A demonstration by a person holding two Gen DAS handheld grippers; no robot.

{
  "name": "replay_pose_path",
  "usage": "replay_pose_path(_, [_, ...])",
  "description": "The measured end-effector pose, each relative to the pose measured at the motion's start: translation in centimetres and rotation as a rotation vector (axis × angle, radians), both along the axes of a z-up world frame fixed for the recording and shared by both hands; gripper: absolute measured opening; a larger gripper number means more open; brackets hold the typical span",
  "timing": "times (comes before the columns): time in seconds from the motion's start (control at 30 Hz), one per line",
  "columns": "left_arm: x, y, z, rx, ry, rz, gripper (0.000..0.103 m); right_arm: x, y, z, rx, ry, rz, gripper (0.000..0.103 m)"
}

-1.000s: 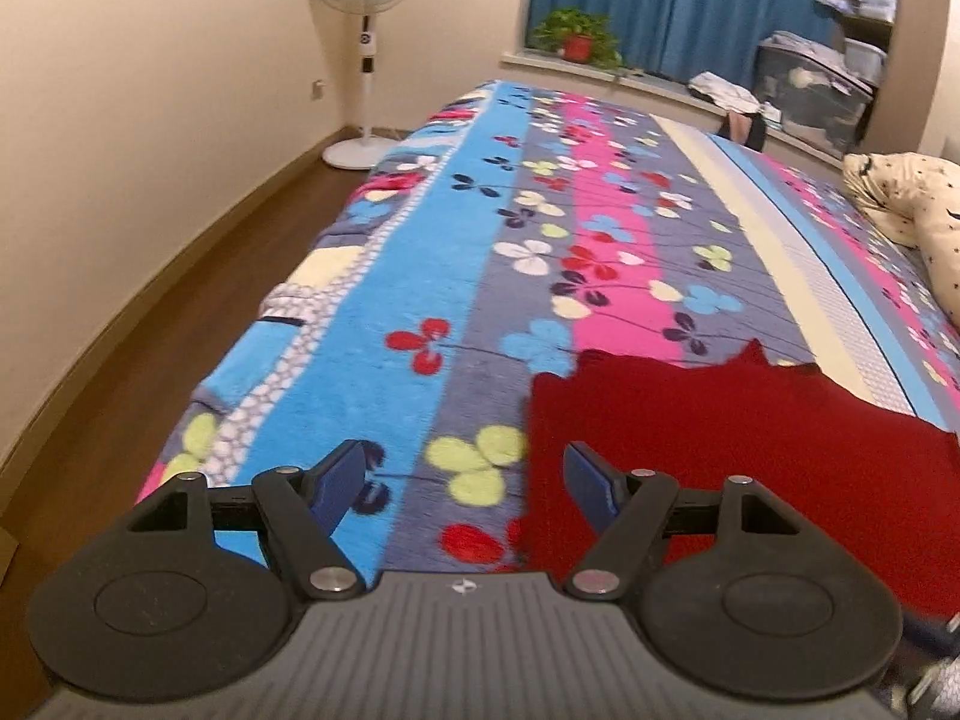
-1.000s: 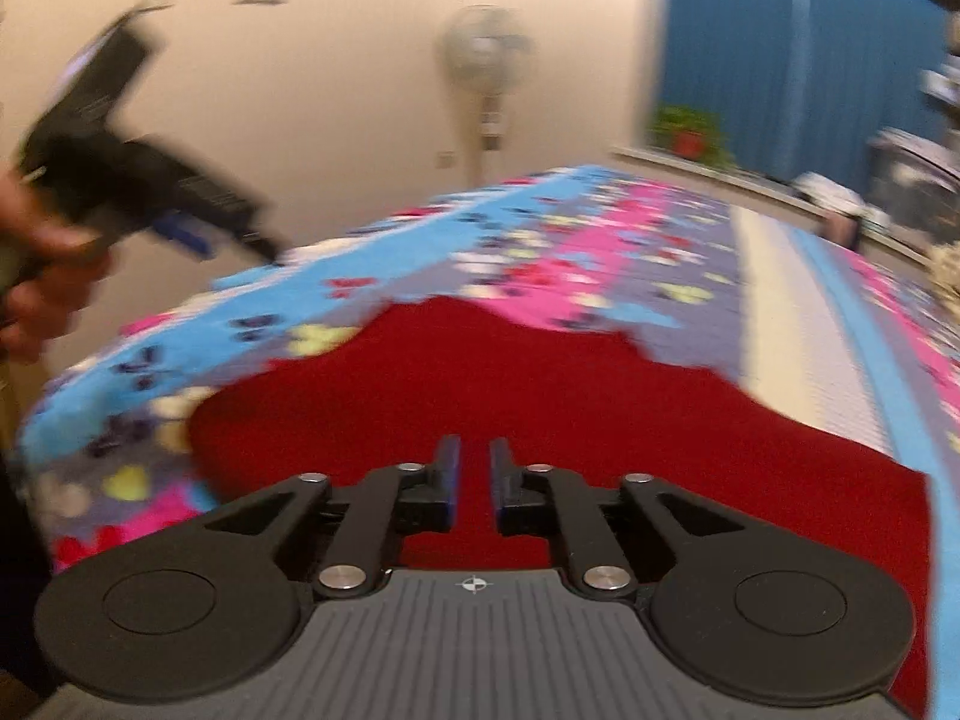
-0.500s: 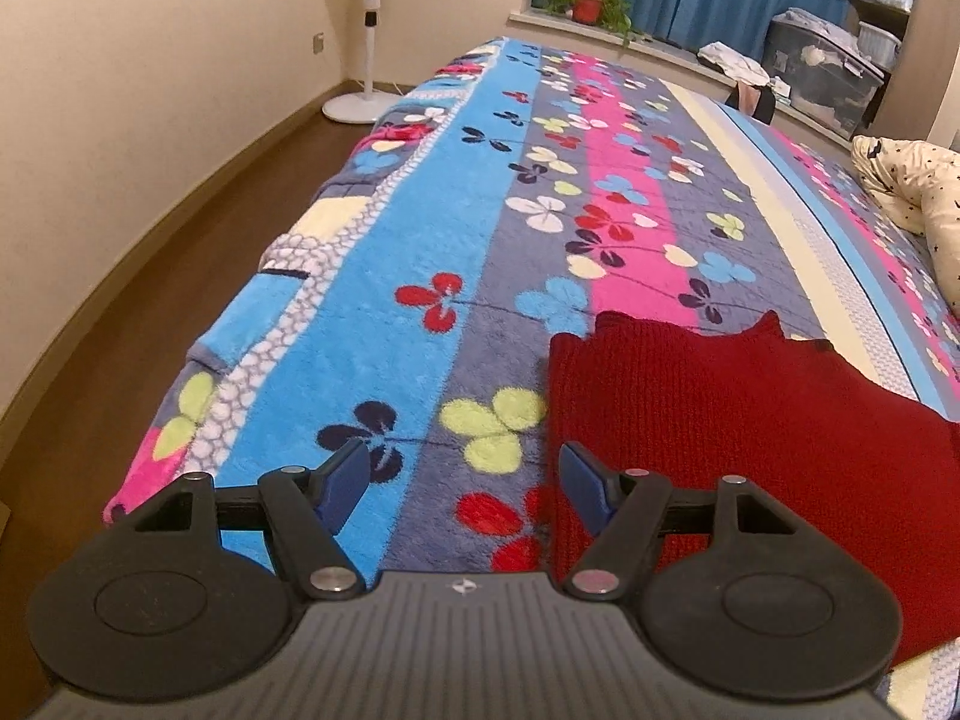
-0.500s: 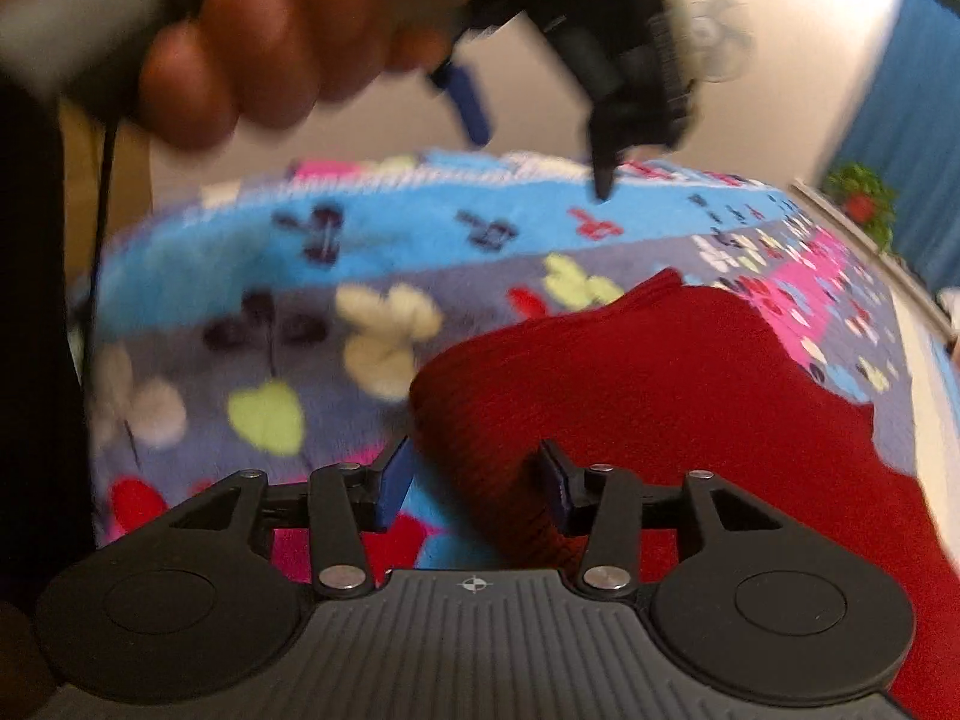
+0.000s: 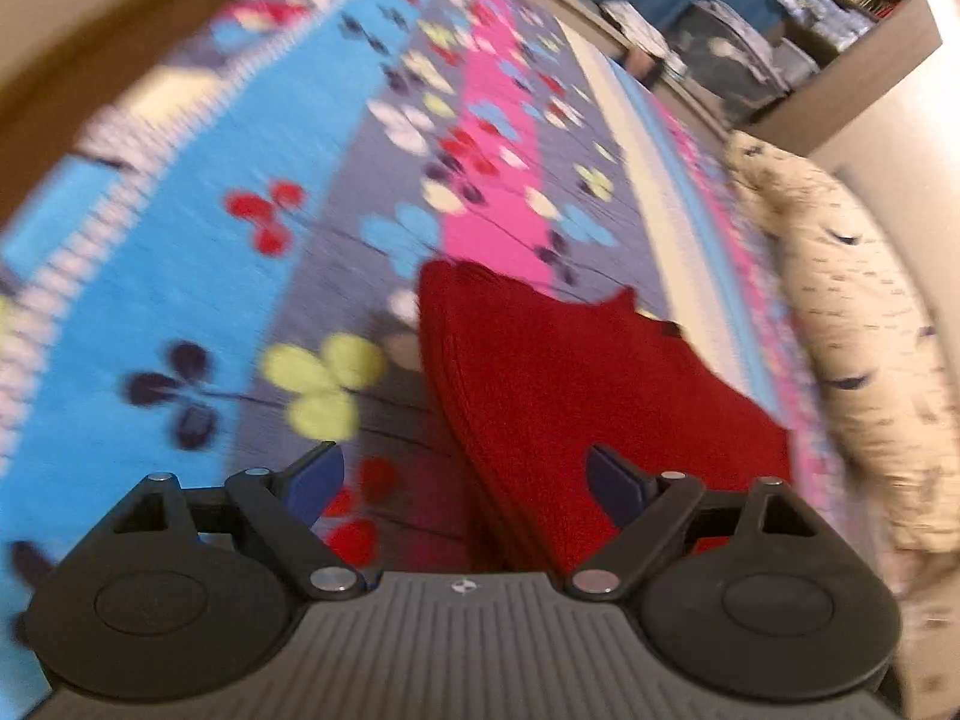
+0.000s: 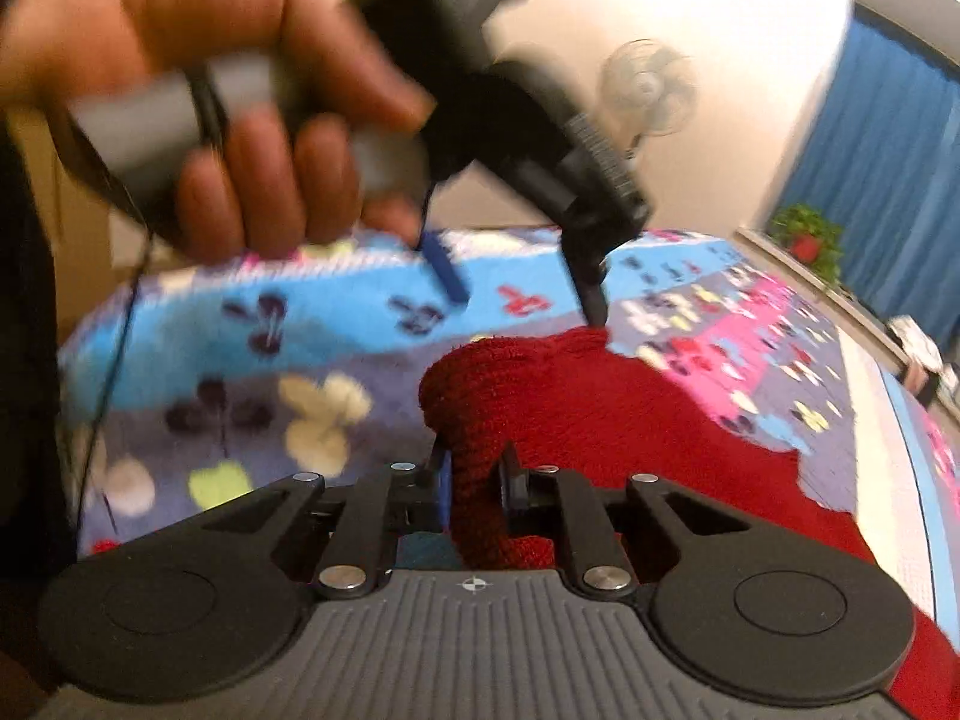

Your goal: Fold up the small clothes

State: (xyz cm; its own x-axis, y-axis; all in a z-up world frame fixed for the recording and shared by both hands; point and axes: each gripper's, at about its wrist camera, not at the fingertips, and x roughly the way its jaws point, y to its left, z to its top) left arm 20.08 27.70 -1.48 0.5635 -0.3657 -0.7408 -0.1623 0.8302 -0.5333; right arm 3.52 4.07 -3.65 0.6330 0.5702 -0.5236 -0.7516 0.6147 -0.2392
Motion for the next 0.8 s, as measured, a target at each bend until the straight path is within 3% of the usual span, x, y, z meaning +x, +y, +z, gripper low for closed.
replay_pose_path(0.2, [3.8, -0.2, -3.5, -0.175, 0.067, -0.055, 0.091, -0.3, -1.4, 1.4, 0.033, 0.013, -0.033, 0.014])
replay_pose_path(0.4, [6.0, -2.3, -5.6, -0.176, 0.101, -0.089, 0.091, -0.8, -1.7, 1.6, 0.036, 0.027, -0.035, 0.014])
replay_pose_path(0.5, [6.8, -3.6, -6.5, -0.137, 0.113, -0.123, 0.076, -1.4, -1.4, 1.4, 0.02, 0.01, -0.022, 0.014])
replay_pose_path(0.57, [6.7, -3.9, -6.6, -0.128, 0.103, -0.147, 0.048, -1.7, -1.0, 1.3, 0.007, 0.013, -0.012, 0.014])
replay_pose_path(0.63, [6.2, -3.5, -5.9, -0.129, 0.066, -0.151, 0.034, -1.8, -0.8, 1.4, 0.004, 0.016, -0.01, 0.014])
replay_pose_path(0.67, [5.9, -3.1, -5.4, -0.136, 0.046, -0.149, 0.03, -1.8, -0.7, 1.7, 0.014, 0.021, -0.012, 0.013])
replay_pose_path(0.8, [2.8, -0.6, -1.1, -0.134, -0.082, -0.095, 0.027, -2.7, 0.7, 4.6, 0.1, 0.012, 0.014, 0.013])
